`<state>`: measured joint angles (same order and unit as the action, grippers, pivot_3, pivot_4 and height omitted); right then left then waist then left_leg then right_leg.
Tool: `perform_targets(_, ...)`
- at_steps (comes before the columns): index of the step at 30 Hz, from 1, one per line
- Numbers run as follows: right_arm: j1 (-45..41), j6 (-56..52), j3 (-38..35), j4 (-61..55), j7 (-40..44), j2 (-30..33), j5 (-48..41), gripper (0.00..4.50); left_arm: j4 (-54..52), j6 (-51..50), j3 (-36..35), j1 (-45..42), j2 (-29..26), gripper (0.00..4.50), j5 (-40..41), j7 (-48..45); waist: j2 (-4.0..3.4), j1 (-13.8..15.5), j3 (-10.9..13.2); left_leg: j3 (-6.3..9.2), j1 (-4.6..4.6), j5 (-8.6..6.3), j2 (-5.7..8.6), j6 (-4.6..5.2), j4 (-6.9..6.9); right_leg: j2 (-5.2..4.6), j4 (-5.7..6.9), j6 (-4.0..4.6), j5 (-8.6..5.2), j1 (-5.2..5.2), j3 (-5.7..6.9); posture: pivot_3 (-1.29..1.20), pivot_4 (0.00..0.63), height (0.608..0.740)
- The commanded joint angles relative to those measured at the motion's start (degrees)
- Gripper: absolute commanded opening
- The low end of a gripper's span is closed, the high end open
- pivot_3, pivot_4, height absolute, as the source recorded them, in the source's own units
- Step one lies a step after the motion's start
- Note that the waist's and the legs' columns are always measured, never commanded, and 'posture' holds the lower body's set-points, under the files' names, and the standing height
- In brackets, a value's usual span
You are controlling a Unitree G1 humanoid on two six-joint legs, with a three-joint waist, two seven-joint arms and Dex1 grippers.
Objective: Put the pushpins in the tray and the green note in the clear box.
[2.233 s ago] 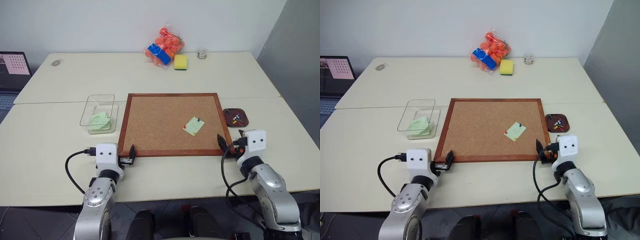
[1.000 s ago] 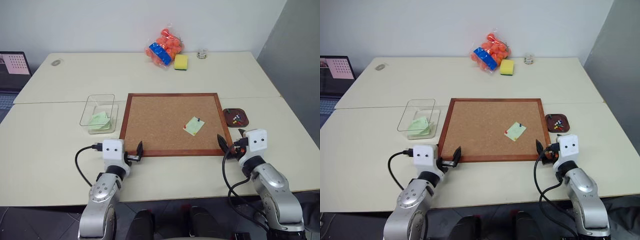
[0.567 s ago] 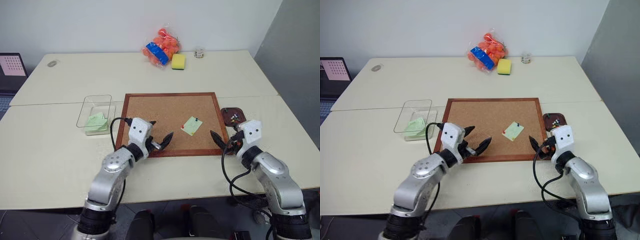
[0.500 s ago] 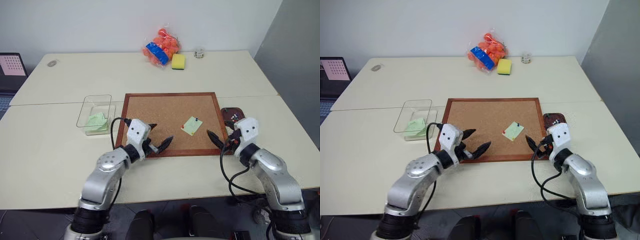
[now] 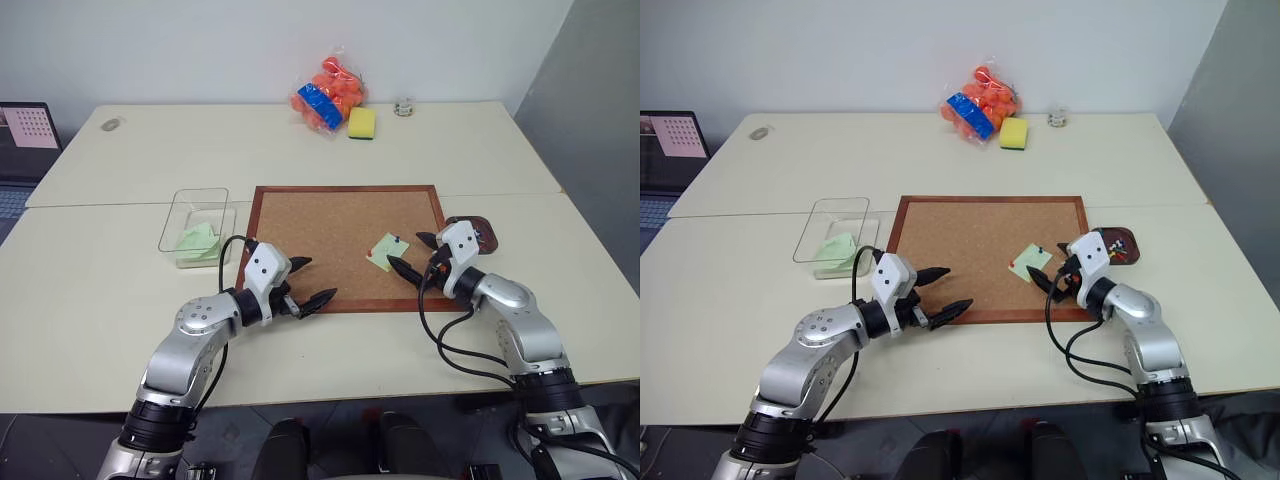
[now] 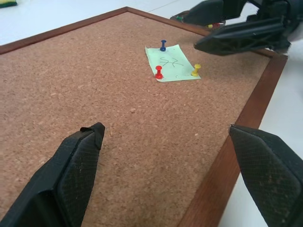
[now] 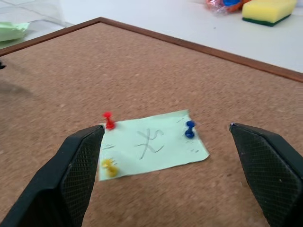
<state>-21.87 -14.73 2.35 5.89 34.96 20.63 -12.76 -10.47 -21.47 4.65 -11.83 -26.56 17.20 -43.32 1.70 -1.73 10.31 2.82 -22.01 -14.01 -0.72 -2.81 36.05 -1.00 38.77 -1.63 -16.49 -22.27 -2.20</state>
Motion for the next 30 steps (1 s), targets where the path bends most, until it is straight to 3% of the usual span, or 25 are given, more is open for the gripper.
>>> perform_targets(1,-2.1,2.6,-0.5,2.1,0.4,-1.2,-0.1,4.49,-0.6,3.5,-0.5,-0.3,-0.1,4.46,-0.6,-0.4,0.00,0.0,0.0,0.00,0.00,0.00,0.00,0.00,-0.01,0.00,0.00,0.01,0.00,0.00,0.00,0.00,0.150,0.740)
perform_targets(13,-8.9,6.5,-1.0,12.5,0.6,-3.5,0.5,4.49,0.9,3.5,-1.9,-1.3,0.8,4.46,0.6,0.6,-0.03,-0.1,0.0,0.00,0.04,0.00,0.00,0.00,0.02,-0.02,0.12,0.02,0.01,0.00,0.03,0.00,0.150,0.740)
perform_targets(30,-7.9,6.2,-1.6,9.6,0.4,-3.1,-0.4,4.50,6.6,4.6,-4.2,-3.9,3.0,1.35,0.7,3.6,-0.04,-0.1,0.0,0.02,0.02,0.00,-0.02,0.00,0.02,-0.08,0.13,0.01,0.02,0.00,0.02,0.00,0.150,0.740)
